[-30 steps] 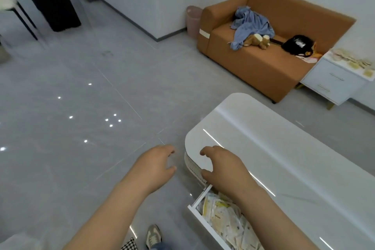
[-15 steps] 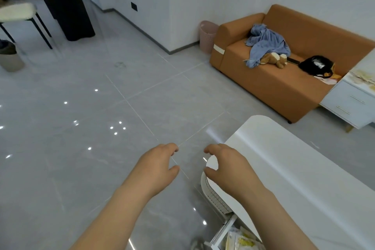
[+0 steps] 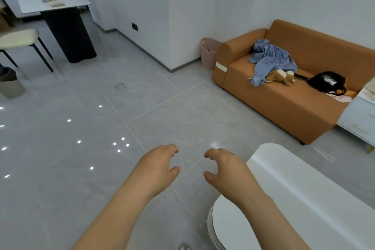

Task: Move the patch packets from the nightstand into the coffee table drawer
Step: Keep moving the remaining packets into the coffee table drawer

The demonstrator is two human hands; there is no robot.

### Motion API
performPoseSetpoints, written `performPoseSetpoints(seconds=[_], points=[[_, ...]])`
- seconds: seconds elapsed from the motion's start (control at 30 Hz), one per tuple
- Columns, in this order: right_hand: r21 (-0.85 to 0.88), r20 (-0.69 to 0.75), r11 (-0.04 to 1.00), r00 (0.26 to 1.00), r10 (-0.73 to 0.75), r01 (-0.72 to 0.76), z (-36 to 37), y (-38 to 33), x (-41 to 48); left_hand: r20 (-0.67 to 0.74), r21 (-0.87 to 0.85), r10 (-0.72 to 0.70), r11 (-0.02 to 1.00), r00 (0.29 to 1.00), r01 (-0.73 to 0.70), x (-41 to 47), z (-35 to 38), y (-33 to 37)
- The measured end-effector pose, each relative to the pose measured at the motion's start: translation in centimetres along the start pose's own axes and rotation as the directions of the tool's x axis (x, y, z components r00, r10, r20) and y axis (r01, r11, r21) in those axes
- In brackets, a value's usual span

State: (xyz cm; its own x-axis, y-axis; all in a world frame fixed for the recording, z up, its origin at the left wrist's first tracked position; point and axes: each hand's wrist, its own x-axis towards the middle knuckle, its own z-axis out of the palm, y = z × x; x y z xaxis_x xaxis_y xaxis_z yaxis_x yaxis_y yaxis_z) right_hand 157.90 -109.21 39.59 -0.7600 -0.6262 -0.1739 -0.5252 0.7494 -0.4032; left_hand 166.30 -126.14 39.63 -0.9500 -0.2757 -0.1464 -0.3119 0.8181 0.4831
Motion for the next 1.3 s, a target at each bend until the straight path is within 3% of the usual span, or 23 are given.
performPoseSetpoints(seconds=[0.43,0.83,1.1,1.3], points=[[0.007,-0.015,0.997,0.996,0.083,-0.083,-2.9,1.8,12.9,0.069,0.016,0.073,0.997,0.995,-0.074,14.3,-2.8,-1.6],[0.041,-0.113,0.954,0.947,0.301,-0.298,-5.8,1.0,24.5,0.202,0.077,0.283,0.950,0.937,-0.304,30.2,-7.4,-4.2],[0.070,-0.120,0.893,0.885,0.450,-0.445,-7.7,5.0,28.7,0.333,0.068,0.375,0.905,0.865,-0.419,38.4,-6.1,-1.4],[0.096,-0.126,0.863,0.854,0.505,-0.496,-10.3,11.1,32.3,0.356,0.085,0.412,0.879,0.839,-0.469,45.6,-4.2,3.3]])
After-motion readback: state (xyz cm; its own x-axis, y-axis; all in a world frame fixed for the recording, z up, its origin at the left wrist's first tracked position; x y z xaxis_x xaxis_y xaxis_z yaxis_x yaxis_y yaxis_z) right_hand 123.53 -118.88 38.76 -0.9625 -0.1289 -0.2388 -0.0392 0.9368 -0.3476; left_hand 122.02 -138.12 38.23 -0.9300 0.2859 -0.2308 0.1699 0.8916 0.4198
